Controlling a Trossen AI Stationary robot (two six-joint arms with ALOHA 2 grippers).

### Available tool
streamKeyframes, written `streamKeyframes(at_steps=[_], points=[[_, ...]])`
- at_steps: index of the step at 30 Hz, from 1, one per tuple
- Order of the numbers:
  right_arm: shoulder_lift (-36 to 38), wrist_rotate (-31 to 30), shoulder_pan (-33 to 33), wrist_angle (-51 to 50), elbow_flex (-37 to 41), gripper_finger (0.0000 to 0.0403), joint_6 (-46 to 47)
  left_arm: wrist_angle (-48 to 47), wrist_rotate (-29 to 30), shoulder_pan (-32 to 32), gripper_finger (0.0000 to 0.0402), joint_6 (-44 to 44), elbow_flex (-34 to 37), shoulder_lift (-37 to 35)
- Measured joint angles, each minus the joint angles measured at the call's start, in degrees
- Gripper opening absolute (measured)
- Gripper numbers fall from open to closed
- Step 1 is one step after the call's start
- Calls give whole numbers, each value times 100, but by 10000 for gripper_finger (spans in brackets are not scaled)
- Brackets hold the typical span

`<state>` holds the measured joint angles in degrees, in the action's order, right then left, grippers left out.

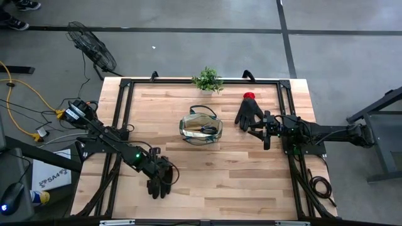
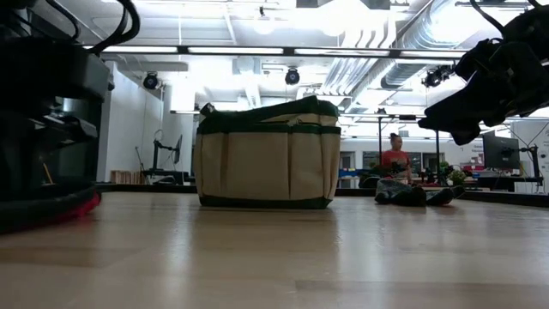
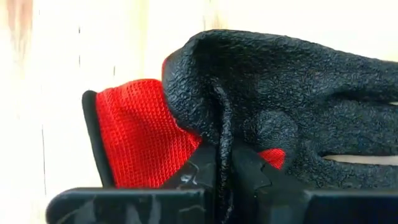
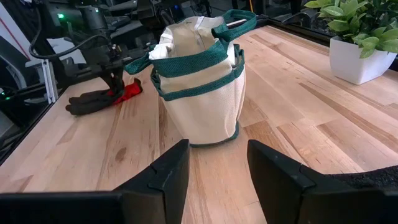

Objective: Pick & Place Garden tools in Gardening bag
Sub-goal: Put the red glove into the gardening bag

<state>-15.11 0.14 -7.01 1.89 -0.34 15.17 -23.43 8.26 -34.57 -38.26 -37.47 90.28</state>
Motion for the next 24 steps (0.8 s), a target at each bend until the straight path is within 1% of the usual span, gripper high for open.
streamKeyframes(at_steps=[5,10,13,17,22,24], points=[[0,0,-1,0,0,153,-1,198,348,0,9,-395,13,26],[0,0,0,0,0,154,0,88,627,2,7,-595,-219,67],[0,0,-1,0,0,154,1,-158,866,5,7,-572,-582,86],[0,0,-1,0,1,154,-1,-865,1267,11,6,-545,-1235,102],[0,0,-1,0,2,154,0,-1696,1957,9,6,-422,-2116,85],[0,0,-1,0,0,154,-1,-1832,2370,9,6,-414,-2448,80]])
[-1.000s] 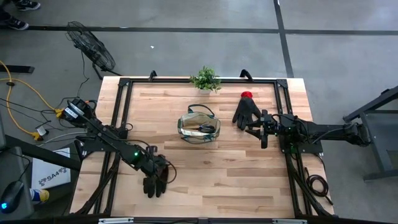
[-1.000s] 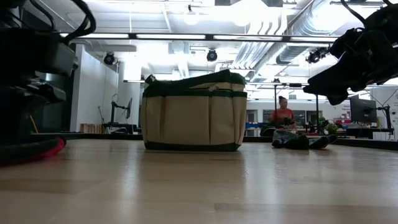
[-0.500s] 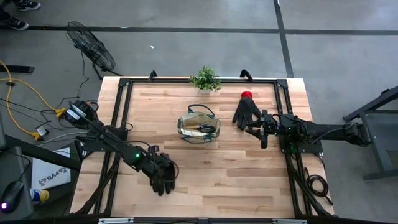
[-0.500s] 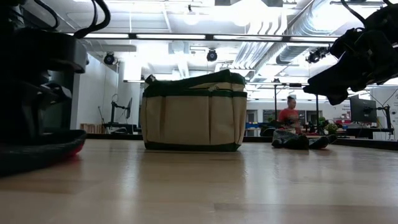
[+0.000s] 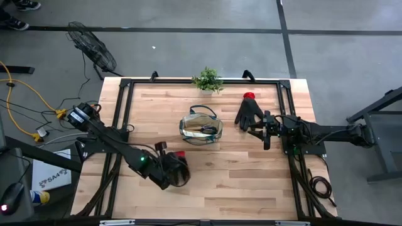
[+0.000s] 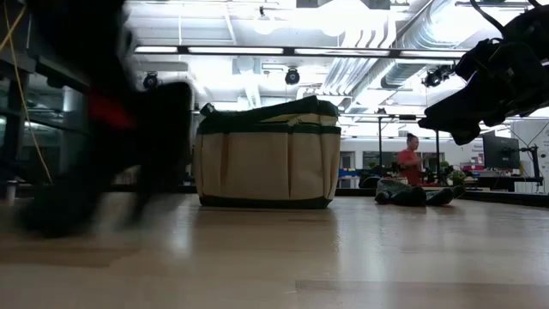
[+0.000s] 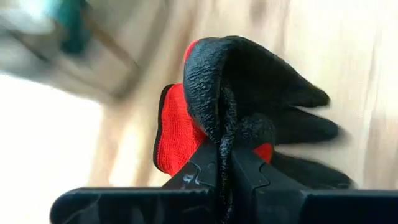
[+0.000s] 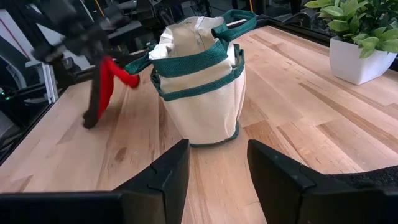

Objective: Pick & Place Garden tools in Gardening bag
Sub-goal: Put the red glove into the gardening bag

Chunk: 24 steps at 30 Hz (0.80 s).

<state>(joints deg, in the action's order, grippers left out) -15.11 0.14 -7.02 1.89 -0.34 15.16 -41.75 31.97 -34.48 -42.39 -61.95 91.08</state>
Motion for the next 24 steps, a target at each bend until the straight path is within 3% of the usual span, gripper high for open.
streamKeyframes(at_steps=[5,8,17,24], points=[[0,0,2,0,0,154,0,-203,1309,0,6,-254,-639,-7],[0,0,0,0,0,154,2,-184,1810,-2,6,-288,-910,-10],[2,0,0,0,2,154,0,-168,2067,-2,6,252,-1661,-19],[0,0,0,0,1,153,1,-93,2998,88,6,508,-2070,-25]])
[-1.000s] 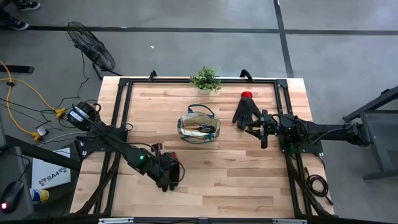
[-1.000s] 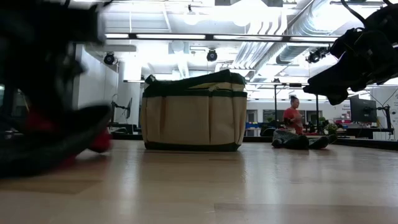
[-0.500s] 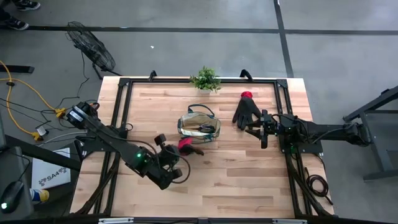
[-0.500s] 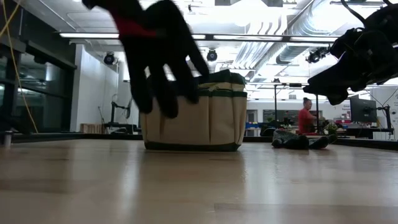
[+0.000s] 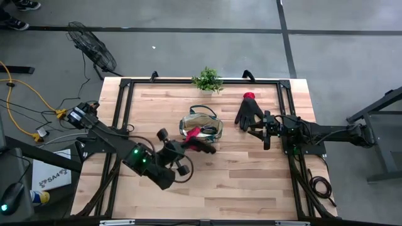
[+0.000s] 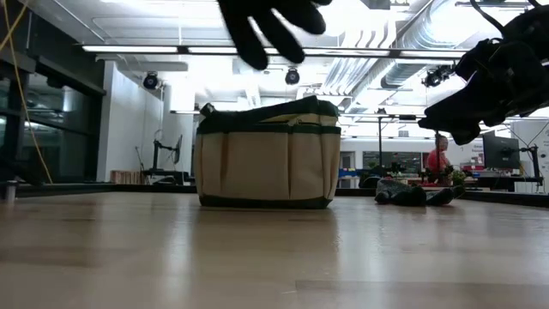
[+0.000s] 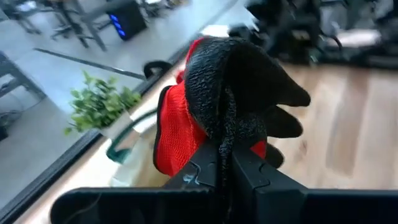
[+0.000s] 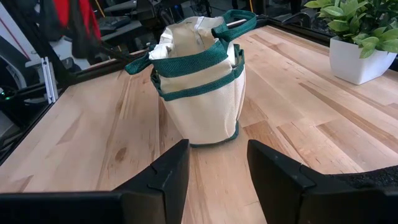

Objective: Pick & Place Garden tools in Gardening bag
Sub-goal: Put the red glove into the gardening bag

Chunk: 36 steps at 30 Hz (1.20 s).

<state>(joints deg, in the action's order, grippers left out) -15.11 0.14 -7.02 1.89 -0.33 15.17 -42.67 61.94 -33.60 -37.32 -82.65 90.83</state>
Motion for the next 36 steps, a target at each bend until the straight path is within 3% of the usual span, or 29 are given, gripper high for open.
streamKeyframes(at_steps=[5,16,25,36], points=[[0,0,1,0,-1,153,1,278,270,236,6,-1,-16,-2],[0,0,-1,0,-1,153,-1,749,234,934,6,-368,-18,48],[0,0,1,0,-1,153,1,629,-258,1489,6,-1125,-16,141],[-22,4,0,-18,-1,153,0,779,-1273,2043,6,-1908,-31,686]])
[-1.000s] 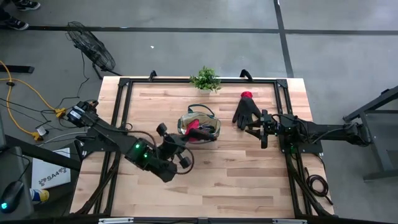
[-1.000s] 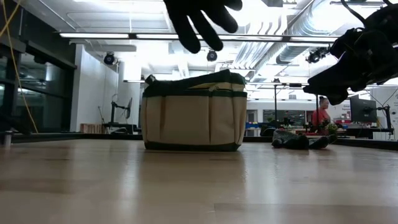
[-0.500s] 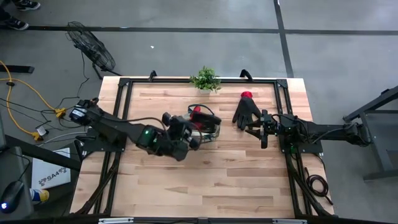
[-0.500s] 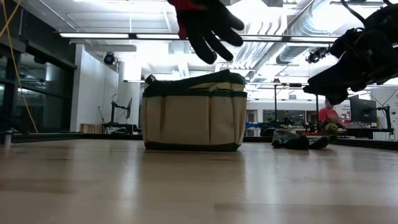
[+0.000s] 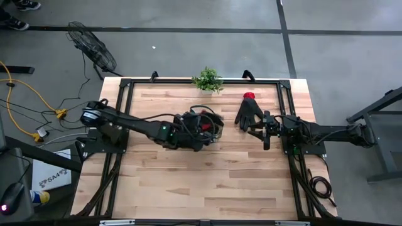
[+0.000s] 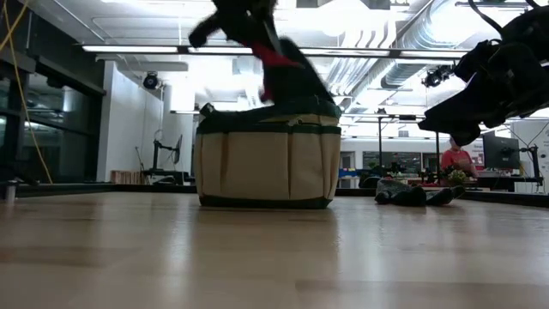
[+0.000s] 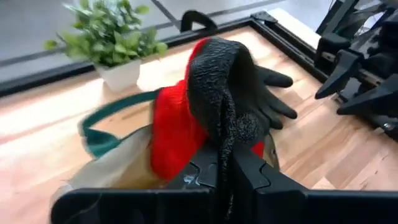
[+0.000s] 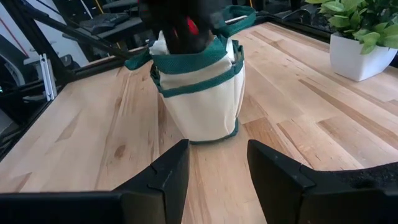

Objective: Pick & Place Garden tools in Gardening bag
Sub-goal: Put the red glove into the gardening bag

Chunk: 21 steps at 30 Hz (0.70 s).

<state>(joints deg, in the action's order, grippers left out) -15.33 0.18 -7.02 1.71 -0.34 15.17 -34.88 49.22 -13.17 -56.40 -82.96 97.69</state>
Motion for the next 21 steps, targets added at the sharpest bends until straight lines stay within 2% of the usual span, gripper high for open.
streamKeyframes(at_steps=[9,21], points=[[-102,-9,0,13,0,153,0,143,-460,164,6,-391,0,255],[-133,-6,1,13,0,153,0,-581,-731,350,6,-696,13,269]])
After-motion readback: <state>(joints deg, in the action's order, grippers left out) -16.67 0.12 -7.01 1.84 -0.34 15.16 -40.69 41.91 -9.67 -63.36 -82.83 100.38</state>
